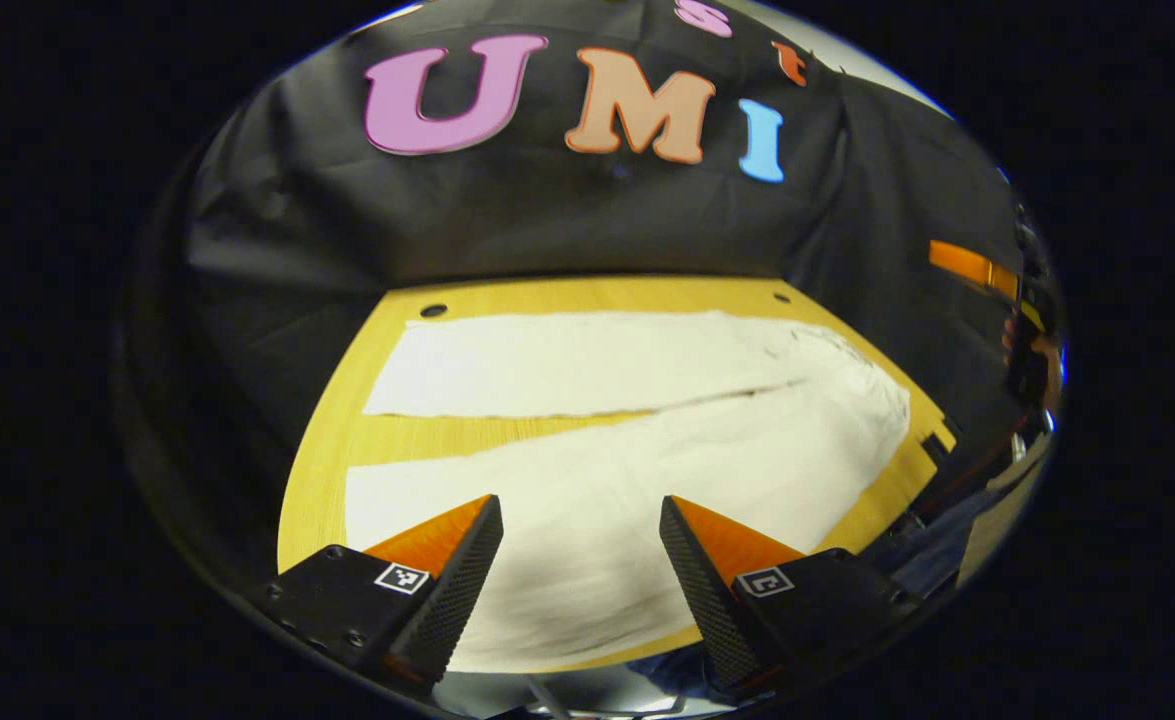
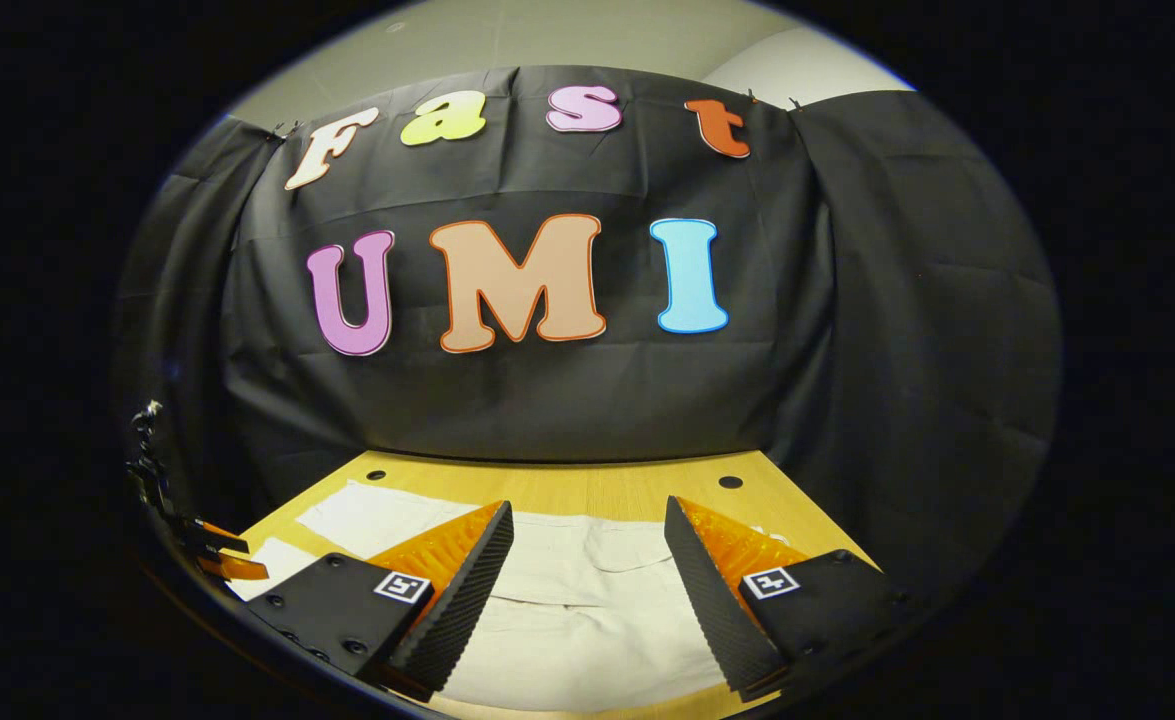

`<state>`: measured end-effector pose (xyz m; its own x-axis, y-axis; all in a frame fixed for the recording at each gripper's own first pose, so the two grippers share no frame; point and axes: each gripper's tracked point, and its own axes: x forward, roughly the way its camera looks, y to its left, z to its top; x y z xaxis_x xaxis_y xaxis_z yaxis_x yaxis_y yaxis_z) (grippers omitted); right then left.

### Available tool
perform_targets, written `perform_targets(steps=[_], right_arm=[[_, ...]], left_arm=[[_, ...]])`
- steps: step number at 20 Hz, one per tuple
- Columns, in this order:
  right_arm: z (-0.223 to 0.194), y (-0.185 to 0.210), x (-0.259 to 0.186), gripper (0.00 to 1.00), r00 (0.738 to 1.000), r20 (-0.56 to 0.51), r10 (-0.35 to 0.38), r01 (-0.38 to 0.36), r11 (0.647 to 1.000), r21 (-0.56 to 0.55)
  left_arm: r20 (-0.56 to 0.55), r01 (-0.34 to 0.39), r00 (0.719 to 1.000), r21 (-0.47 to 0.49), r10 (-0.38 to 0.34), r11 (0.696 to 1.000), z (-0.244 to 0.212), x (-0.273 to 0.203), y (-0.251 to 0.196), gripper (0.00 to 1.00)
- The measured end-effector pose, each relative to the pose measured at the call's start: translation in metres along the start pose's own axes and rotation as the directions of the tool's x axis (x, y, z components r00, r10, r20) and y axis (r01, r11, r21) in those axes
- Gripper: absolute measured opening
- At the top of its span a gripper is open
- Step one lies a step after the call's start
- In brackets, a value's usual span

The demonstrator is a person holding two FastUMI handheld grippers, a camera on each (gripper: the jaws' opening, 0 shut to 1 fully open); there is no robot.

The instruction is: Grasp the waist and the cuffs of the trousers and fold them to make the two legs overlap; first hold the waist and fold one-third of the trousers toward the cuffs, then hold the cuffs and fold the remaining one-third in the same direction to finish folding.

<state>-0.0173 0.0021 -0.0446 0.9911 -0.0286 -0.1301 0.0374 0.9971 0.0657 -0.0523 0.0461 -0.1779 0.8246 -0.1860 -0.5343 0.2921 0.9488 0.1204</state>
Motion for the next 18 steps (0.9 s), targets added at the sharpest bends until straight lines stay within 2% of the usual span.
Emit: perform_targets(steps=[4,7,11,14,18], right_arm=[[-0.012,0.0,-0.004,0.98,1.0,-0.028,-0.001,0.0,1.0,-0.027],[-0.02,0.0,-0.005,0.97,0.999,-0.046,-0.005,0.004,0.999,-0.036],[-0.024,-0.005,-0.009,0.97,0.998,-0.054,-0.025,0.023,0.999,-0.038],[-0.027,-0.013,-0.013,0.98,0.997,-0.067,-0.048,0.046,0.998,-0.03],[-0.033,-0.025,-0.017,0.98,0.994,-0.079,-0.078,0.077,0.997,-0.024]], left_arm=[[-0.157,0.104,0.983,0.072,-0.092,0.992,-0.042,-0.004,0.002,0.95],[-0.281,0.184,0.95,0.146,-0.137,0.972,-0.069,-0.009,0.004,0.95],[-0.431,0.289,0.889,0.273,-0.152,0.918,-0.093,-0.023,0.009,0.96],[-0.516,0.356,0.842,0.308,-0.16,0.882,-0.102,-0.034,0.008,0.96],[-0.565,0.388,0.814,0.349,-0.139,0.853,-0.12,-0.033,0.008,0.94]])
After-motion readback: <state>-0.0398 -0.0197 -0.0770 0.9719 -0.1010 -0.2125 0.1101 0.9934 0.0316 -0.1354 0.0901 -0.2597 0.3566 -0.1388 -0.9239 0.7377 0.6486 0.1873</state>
